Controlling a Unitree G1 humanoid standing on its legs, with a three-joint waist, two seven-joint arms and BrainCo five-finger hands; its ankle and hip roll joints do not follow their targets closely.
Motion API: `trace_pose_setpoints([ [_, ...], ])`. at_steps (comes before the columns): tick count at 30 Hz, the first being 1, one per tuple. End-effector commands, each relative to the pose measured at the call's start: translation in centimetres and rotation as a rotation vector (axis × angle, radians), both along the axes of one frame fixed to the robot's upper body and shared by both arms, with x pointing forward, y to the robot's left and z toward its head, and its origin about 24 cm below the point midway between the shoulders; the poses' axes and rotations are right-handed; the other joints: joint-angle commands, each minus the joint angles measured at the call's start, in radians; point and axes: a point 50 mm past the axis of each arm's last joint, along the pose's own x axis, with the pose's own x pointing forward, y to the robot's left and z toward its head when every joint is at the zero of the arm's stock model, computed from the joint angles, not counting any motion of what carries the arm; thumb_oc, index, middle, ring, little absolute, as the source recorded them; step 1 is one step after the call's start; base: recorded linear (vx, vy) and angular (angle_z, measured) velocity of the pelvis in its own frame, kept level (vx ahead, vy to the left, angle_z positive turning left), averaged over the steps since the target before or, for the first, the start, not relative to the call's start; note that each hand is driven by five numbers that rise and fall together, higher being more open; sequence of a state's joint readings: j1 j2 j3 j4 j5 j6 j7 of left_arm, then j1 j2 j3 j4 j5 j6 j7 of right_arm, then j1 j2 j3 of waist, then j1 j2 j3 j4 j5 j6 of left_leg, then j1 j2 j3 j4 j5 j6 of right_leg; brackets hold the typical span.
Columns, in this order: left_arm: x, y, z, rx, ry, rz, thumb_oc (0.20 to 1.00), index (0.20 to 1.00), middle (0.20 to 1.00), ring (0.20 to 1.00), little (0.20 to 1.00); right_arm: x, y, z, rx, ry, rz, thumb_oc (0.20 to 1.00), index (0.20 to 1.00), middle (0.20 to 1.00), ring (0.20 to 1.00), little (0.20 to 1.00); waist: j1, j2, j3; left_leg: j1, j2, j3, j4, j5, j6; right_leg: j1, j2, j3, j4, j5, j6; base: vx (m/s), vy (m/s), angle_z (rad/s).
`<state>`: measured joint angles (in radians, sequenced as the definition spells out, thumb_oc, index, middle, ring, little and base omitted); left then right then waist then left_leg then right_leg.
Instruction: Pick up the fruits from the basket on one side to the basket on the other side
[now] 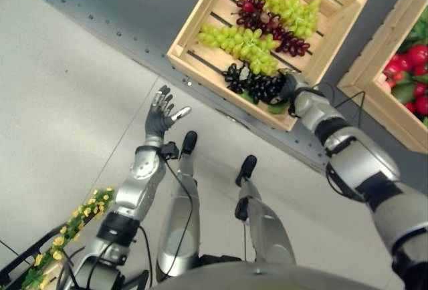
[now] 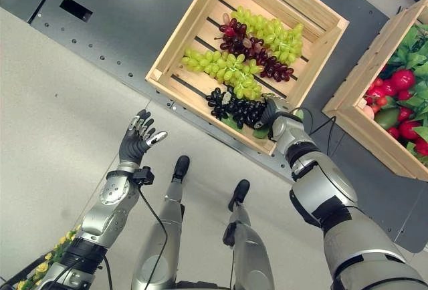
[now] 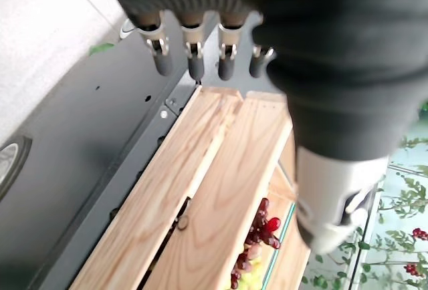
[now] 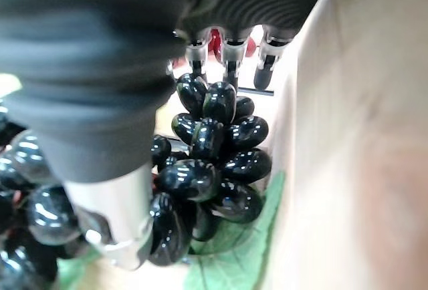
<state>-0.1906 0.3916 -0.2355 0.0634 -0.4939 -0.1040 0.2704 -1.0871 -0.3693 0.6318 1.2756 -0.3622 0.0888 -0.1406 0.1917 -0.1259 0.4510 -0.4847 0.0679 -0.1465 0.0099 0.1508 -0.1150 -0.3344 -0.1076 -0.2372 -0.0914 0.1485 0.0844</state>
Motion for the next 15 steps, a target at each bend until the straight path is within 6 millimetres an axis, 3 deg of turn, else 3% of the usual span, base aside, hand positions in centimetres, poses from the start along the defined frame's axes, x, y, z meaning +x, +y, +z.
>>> trace_pose_setpoints([
  [1, -0.3, -1.5, 2.4, -0.057, -0.128, -0.041, 1.000, 1.000, 1.000, 1.000, 1.000, -1.8, -4.5, -2.9, -0.132, 0.148, -0.157, 0.200, 0.200, 0.200, 0.200, 0.200, 0.003, 0.059, 0.021, 0.012, -0.066, 0.023, -0.097, 0.003, 0.040, 0.061, -0.011, -0.003, 0.004, -0.065, 0.094, 0.00, 0.000, 0.00],
  [6, 0.0, -1.6, 2.5, -0.052, -0.133, -0.033, 1.000, 1.000, 1.000, 1.000, 1.000, -2.4, -3.3, -4.9, -0.039, 0.167, -0.147, 0.200, 0.200, 0.200, 0.200, 0.200, 0.001, 0.069, 0.021, 0.014, -0.069, 0.018, -0.097, 0.002, 0.042, 0.061, -0.014, -0.005, 0.004, -0.065, 0.094, 0.00, 0.000, 0.00],
  [15, 0.0, -0.9, 2.1, -0.048, -0.117, 0.006, 1.000, 1.000, 1.000, 1.000, 1.000, -2.3, -2.7, -4.6, 0.266, 0.068, -0.195, 0.200, 0.200, 0.200, 0.200, 0.200, -0.011, 0.065, 0.021, 0.021, -0.067, 0.023, -0.097, 0.003, 0.043, 0.061, -0.014, 0.005, 0.004, -0.060, 0.091, 0.00, 0.000, 0.00],
])
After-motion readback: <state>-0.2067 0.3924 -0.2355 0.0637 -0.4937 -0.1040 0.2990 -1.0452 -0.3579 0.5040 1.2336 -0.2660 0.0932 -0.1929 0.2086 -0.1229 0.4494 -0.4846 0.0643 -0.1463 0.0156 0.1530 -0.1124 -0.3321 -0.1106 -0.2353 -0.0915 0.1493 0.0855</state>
